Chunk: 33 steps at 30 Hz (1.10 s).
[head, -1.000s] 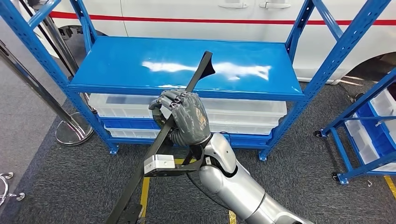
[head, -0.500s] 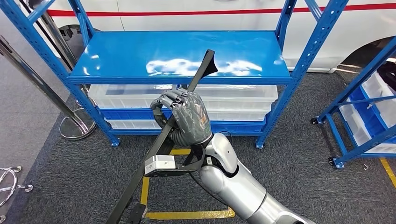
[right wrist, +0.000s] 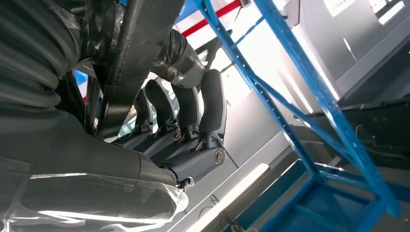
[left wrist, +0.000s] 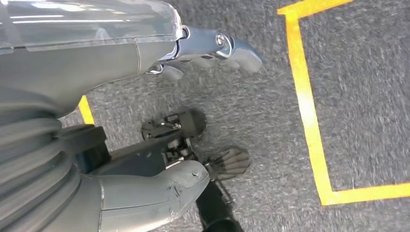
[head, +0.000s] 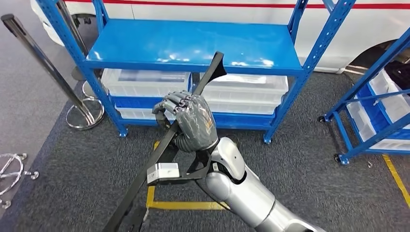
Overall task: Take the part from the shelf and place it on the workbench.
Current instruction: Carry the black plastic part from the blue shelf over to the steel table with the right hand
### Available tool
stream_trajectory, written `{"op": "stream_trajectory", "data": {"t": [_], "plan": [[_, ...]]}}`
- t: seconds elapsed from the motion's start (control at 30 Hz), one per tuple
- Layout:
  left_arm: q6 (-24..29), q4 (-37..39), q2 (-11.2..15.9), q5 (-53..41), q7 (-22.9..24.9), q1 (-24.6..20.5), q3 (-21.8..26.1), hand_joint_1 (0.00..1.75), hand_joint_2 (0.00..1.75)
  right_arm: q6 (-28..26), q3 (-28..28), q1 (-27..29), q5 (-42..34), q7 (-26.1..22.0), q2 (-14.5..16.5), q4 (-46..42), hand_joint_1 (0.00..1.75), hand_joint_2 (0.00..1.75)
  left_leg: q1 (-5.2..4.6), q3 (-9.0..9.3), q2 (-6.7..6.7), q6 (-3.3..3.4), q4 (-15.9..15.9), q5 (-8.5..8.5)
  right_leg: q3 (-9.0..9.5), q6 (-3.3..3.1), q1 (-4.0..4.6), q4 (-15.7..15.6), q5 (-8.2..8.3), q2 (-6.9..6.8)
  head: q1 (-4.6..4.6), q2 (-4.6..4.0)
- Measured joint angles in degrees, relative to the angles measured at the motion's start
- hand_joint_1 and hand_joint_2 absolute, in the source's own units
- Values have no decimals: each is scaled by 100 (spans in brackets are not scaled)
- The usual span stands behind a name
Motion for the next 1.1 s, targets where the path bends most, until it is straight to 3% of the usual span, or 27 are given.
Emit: {"op": "stream_trajectory", "data": {"t": [0.07, 0.1, 0.17, 0.23, 0.3, 0.37, 0.43, 0.47, 0.5, 0.57, 0.6, 0.63, 0.67, 0.73, 0.77, 0.83, 0.93, 0.97, 1.0, 1.07, 1.1], "plan": [[2, 0, -1, 18, -2, -2, 0, 0, 175, 13, 5, 1, 0, 1, 0, 1, 175, 175, -22, -165, 2, 46, 11, 128, -160, 26, -1, 750, -550, 4, 2, 0], [4, 0, -1, 34, -2, 1, 0, 0, 175, 21, 8, 2, 0, 1, -1, 5, 175, 175, -34, -250, 3, 49, 18, 188, -193, 28, 1, 1065, -649, 4, 3, 0], [10, 0, -1, 77, 1, 8, 0, 0, 175, 37, 19, 2, -1, 1, -2, 21, 175, 175, -59, -414, 3, 46, 37, 295, -21, -3, 10, 1186, -474, 8, 2, 0], [15, 0, -10, 108, 4, 16, 1, 0, 175, 58, 36, 1, -2, 0, -1, 38, 175, 175, -83, -531, -3, 35, 56, 375, 509, -113, 40, 541, -226, 18, 1, 0], [19, 0, -40, 132, 8, 21, 2, 0, 175, 78, 51, -1, 2, -3, 1, 49, 175, 175, -90, -595, -5, -9, 67, 452, 1018, -219, 79, -242, -266, 29, 0, 0], [16, 0, -69, 156, 9, 19, 4, 0, 175, 90, 60, -4, 13, -10, 1, 69, 175, 175, -61, -627, -3, -84, 41, 547, 1177, -244, 118, -564, -321, 34, 1, 0], [10, 0, -79, 167, 15, 23, 7, 0, 175, 94, 65, -2, 36, -21, 1, 103, 175, 175, -47, -668, -14, -153, 25, 533, 1162, -269, 92, -669, -202, 17, 3, 0], [7, 0, -80, 168, 22, 26, 8, 0, 175, 92, 71, -1, 53, -31, 1, 120, 175, 175, -47, -716, -20, -183, 124, 389, 1134, -293, 67, -715, -132, 1, 4, 0], [4, 0, -79, 165, 32, 26, 8, 0, 175, 89, 77, -1, 69, -40, 2, 133, 175, 175, -44, -788, -26, -211, 318, 170, 1097, -313, 39, -754, -70, -15, 3, 0], [5, 0, -77, 144, 60, 15, 9, 0, 175, 82, 89, 0, 96, -56, 3, 156, 175, 175, -11, -987, -26, -277, 1058, -362, 961, -328, 29, -730, 24, -36, 2, 0], [10, 0, -73, 128, 79, 9, 9, 0, 175, 80, 91, 2, 101, -58, 3, 164, 175, 175, 7, -1057, -26, -313, 1417, -499, 886, -319, 20, -699, 61, -44, 1, 0], [19, 0, -64, 110, 100, 5, 9, 0, 175, 79, 92, 6, 103, -60, 3, 170, 175, 175, 26, -1067, -25, -349, 1664, -522, 803, -306, 8, -656, 93, -52, 2, 0], [28, 0, -50, 94, 123, 3, 9, 0, 175, 78, 92, 10, 103, -61, 3, 172, 175, 175, 46, -978, -23, -382, 1688, -411, 720, -285, -10, -604, 117, -56, 1, 0], [46, 0, -22, 72, 156, -6, 8, 0, 175, 78, 92, 16, 105, -61, 3, 169, 175, 175, 94, -536, -22, -445, 1143, -119, 550, -229, -47, -474, 157, -57, 0, 0], [50, 0, -12, 66, 167, -17, 7, 0, 175, 76, 92, 17, 110, -61, 3, 165, 175, 175, 95, -273, -28, -458, 743, -82, 469, -197, -54, -404, 178, -54, 0, 0], [53, 0, -1, 61, 174, -40, 5, 0, 175, 68, 93, 26, 131, -63, 5, 157, 175, 175, 77, 22, -48, -413, 233, -165, 359, -126, -46, -320, 242, -51, 1, 0], [53, 0, 13, 59, 180, -48, 4, 0, 175, 51, 95, 38, 158, -65, 4, 156, 175, 175, 55, -31, -46, -244, 164, -108, 301, -11, -46, -319, 334, -40, 3, 0], [53, 0, 15, 58, 182, -53, 4, 0, 175, 47, 95, 39, 162, -64, 2, 156, 175, 175, 59, -89, -33, -175, 157, -43, 261, 19, -53, -249, 220, -32, 5, 0], [53, -1, 15, 58, 185, -60, 4, 0, 175, 44, 95, 40, 164, -64, -1, 157, 175, 175, 63, -164, -19, -111, 143, 32, 199, 41, -60, -75, -4, -22, 5, 0], [53, -1, 16, 57, 187, -76, 4, 0, 175, 40, 95, 43, 166, -63, -2, 157, 175, 175, 42, -341, -7, -31, 144, 183, 38, 60, -67, 572, -621, -10, 6, 0], [54, -1, 16, 57, 187, -78, 4, 0, 175, 39, 95, 46, 166, -63, -2, 157, 175, 175, 25, -437, -4, -19, 148, 255, -21, 62, -67, 932, -823, -7, 5, 0]]}}
